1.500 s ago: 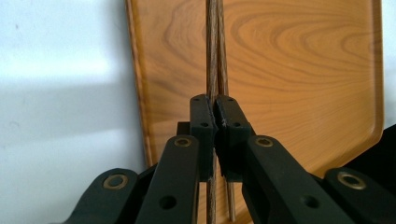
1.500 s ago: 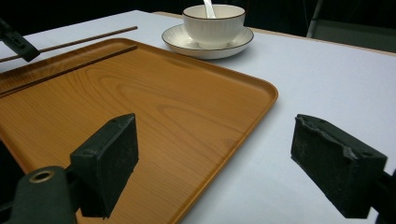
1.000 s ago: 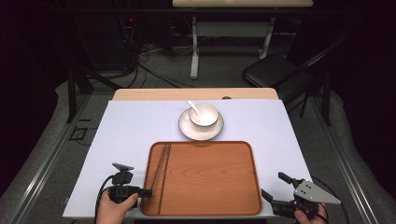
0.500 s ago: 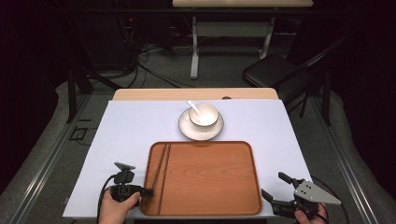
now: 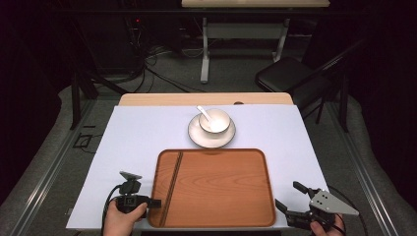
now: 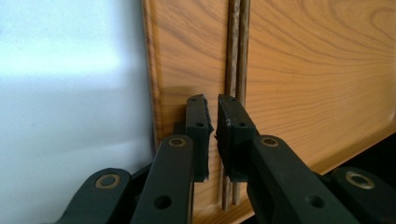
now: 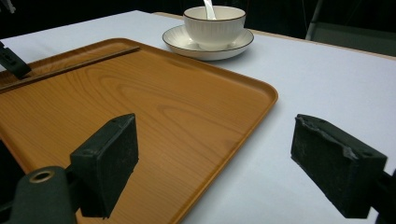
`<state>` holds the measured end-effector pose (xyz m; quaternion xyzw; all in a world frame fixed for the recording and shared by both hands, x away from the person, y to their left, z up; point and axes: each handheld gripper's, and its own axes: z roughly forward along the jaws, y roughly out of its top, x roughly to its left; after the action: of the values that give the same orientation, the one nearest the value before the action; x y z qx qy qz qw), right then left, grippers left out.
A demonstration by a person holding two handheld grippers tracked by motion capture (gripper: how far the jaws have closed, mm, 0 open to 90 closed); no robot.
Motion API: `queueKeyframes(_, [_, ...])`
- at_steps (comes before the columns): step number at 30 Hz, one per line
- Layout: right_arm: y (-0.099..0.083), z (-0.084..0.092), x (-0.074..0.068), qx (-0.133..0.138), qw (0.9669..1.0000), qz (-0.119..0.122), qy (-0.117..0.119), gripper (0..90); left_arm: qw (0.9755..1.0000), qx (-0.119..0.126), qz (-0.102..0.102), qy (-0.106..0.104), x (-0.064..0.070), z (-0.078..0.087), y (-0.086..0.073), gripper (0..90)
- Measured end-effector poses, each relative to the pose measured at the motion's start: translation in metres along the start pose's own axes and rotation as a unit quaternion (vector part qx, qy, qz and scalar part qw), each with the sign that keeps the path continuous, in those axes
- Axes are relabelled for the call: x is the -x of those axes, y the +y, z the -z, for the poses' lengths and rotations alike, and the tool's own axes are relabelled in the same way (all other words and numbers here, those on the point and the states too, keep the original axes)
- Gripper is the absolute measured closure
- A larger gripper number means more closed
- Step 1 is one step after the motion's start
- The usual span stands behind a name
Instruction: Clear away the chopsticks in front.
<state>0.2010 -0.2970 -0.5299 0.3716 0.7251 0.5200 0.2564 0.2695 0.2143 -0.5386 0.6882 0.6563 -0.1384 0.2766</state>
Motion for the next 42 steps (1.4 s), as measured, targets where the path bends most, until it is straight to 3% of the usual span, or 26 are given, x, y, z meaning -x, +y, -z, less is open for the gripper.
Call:
queueKeyframes(7, [0.0,0.0,0.0,0.0,1.0,-0.001,0.0,14.7,0.9998,0.015,-0.012,0.01,0.002,0.006,0.001,77.2])
queueKeyframes(13, [0.0,0.0,0.0,0.0,1.0,-0.002,0.0,14.7,0.9975,0.059,-0.025,0.031,0.001,0.02,0.009,65.8])
queueKeyframes(17, [0.0,-0.001,0.0,-0.001,1.0,-0.004,0.0,14.7,0.9956,0.089,-0.019,0.024,-0.007,0.026,0.016,61.1])
queueKeyframes(19, [0.0,-0.001,0.0,-0.002,1.0,-0.005,-0.001,14.7,0.9932,0.111,-0.026,0.023,-0.012,0.028,0.02,57.3])
queueKeyframes(22, [0.0,-0.001,0.001,-0.003,1.0,-0.006,-0.001,14.7,0.9912,0.123,-0.031,0.039,-0.02,0.029,0.026,54.3])
queueKeyframes(24, [0.0,-0.001,0.001,-0.002,1.0,-0.008,-0.002,14.7,0.9897,0.136,-0.034,0.029,-0.026,0.029,0.03,53.2])
queueKeyframes(31, [0.0,-0.002,0.002,-0.006,0.9999,-0.013,-0.004,14.7,0.9788,0.197,-0.043,0.035,-0.041,0.029,0.032,46.5])
queueKeyframes(38, [0.0,-0.002,0.002,-0.007,0.9998,-0.016,-0.005,14.7,0.9687,0.231,-0.06,0.068,-0.052,0.029,0.024,43.3])
queueKeyframes(42, [0.0,-0.003,0.003,-0.009,0.9998,-0.019,-0.007,14.7,0.9683,0.236,-0.055,0.062,-0.061,0.027,0.018,41.8])
